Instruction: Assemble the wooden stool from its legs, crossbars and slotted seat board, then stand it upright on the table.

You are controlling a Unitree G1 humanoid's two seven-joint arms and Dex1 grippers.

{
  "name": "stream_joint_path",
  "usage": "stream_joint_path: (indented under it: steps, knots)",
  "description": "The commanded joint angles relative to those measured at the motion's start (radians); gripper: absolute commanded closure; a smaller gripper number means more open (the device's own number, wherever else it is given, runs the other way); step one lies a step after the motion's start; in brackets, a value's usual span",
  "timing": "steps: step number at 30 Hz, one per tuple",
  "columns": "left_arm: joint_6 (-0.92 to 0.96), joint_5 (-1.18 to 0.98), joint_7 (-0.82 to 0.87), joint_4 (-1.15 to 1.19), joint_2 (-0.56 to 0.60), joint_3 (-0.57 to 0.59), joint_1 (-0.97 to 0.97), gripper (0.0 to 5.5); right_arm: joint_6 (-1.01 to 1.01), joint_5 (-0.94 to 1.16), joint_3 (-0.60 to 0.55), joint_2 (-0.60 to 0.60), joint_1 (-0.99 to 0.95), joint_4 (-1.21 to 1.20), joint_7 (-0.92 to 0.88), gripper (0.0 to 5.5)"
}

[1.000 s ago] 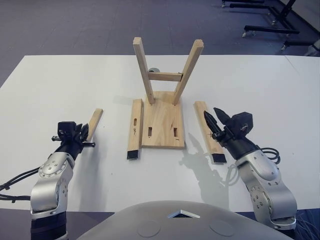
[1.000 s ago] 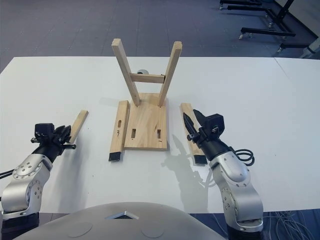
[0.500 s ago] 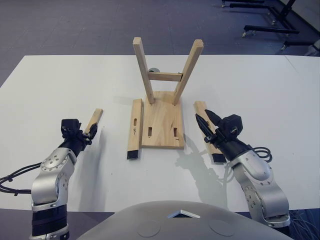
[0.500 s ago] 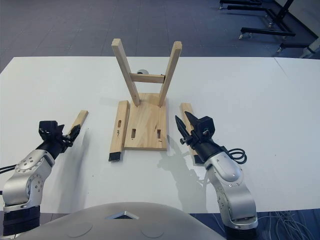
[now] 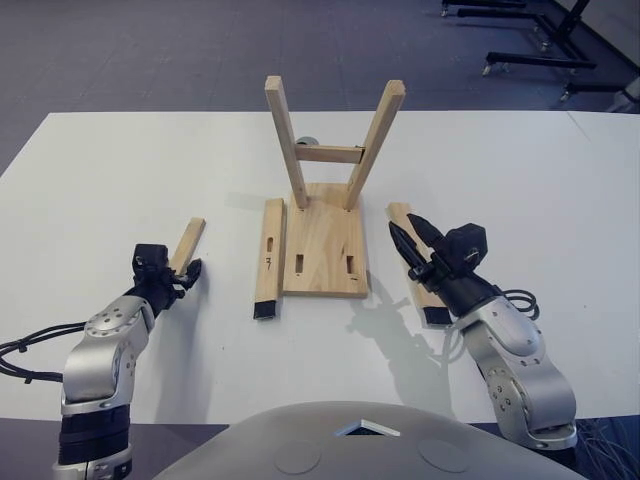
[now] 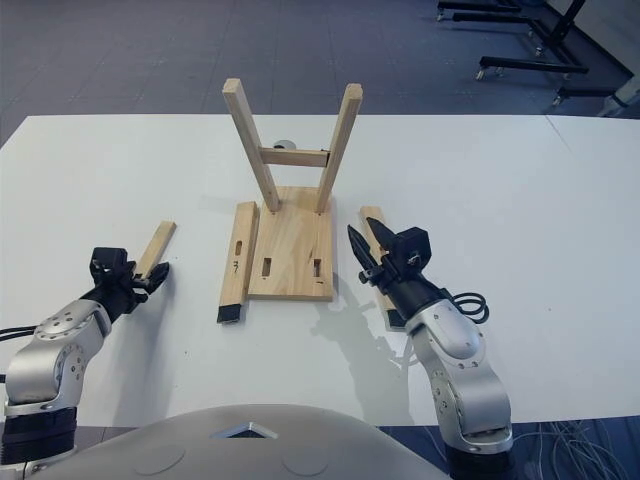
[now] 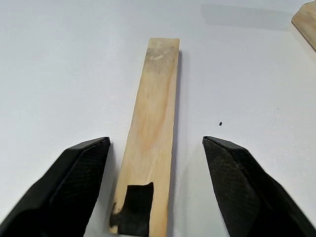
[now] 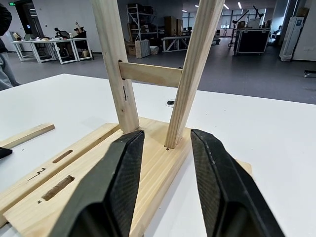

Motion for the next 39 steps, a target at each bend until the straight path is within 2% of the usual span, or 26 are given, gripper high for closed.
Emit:
stream_joint_path:
  steps: [1,5,12,19,23,26,29,37,39]
  knots:
    - [0.109,-0.013,-0.026,0.021,0.007,-0.034,0.071,2.72,0.029,0.014,-0.008,-0.002,-0.021,-0.023,-0.013,3.76]
    - [0.117,-0.028,-0.064,0.049,0.019,-0.045,0.09,3.36,0.044,0.02,-0.011,0.001,-0.025,-0.031,-0.026,3.76]
    - [0.099,-0.038,-0.11,0.121,0.036,-0.047,0.124,4.19,0.054,0.02,-0.014,0.001,-0.037,-0.033,-0.036,3.76]
    - [0.033,-0.056,-0.156,0.136,0.04,-0.061,0.122,4.22,0.049,0.025,-0.022,0.009,-0.043,-0.023,-0.042,3.76]
    - [-0.209,-0.038,-0.156,0.108,0.002,-0.034,0.061,4.22,0.092,0.135,-0.095,0.038,-0.113,-0.022,-0.061,3.76]
    - [-0.423,0.004,-0.168,0.079,-0.01,-0.041,0.019,4.22,0.194,0.331,-0.179,0.047,-0.202,-0.038,-0.096,3.76]
    - [-0.585,0.066,-0.171,0.065,-0.013,-0.081,-0.031,4.22,0.293,0.525,-0.211,0.039,-0.289,-0.056,-0.143,3.76]
    - [-0.849,0.337,-0.169,0.007,0.039,-0.267,-0.12,4.22,0.437,0.752,-0.11,0.016,-0.454,-0.049,-0.202,3.76]
    - [-0.878,0.366,-0.166,0.002,0.036,-0.294,-0.133,4.22,0.442,0.761,-0.08,0.019,-0.476,-0.028,-0.202,3.39]
